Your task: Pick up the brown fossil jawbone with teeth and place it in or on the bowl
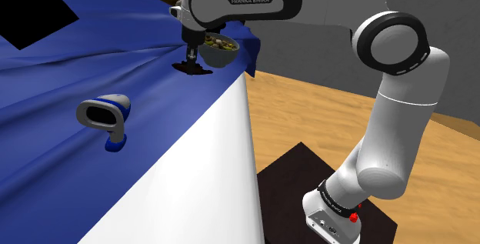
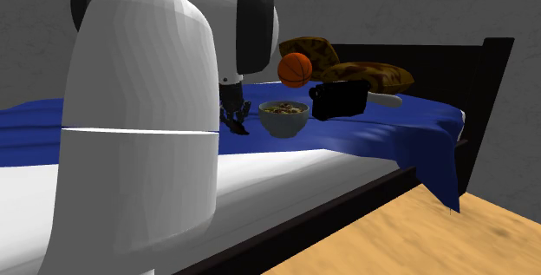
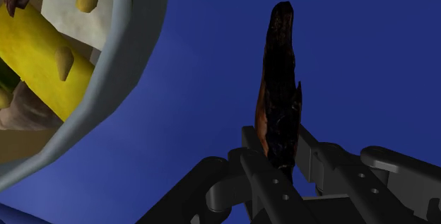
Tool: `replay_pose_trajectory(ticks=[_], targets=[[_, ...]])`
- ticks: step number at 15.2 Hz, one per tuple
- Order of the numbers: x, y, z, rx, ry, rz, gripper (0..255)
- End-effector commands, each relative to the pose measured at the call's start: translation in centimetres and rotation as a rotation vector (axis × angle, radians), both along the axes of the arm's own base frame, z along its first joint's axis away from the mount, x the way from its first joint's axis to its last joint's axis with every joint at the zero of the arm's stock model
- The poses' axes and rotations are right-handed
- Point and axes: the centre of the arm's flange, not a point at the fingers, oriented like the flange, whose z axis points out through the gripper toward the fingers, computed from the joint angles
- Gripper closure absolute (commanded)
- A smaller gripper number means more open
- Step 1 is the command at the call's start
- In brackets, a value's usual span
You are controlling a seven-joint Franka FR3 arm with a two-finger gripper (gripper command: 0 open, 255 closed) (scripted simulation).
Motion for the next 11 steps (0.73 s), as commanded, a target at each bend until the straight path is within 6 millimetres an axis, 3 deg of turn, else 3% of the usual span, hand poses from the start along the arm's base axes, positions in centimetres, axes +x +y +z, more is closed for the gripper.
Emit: replay_pose_trajectory(ticks=[1,11], targets=[[0.0,0.0,0.0,0.000,0.000,0.000,255],[0.0,0.0,4.7,0.000,0.000,0.000,255]])
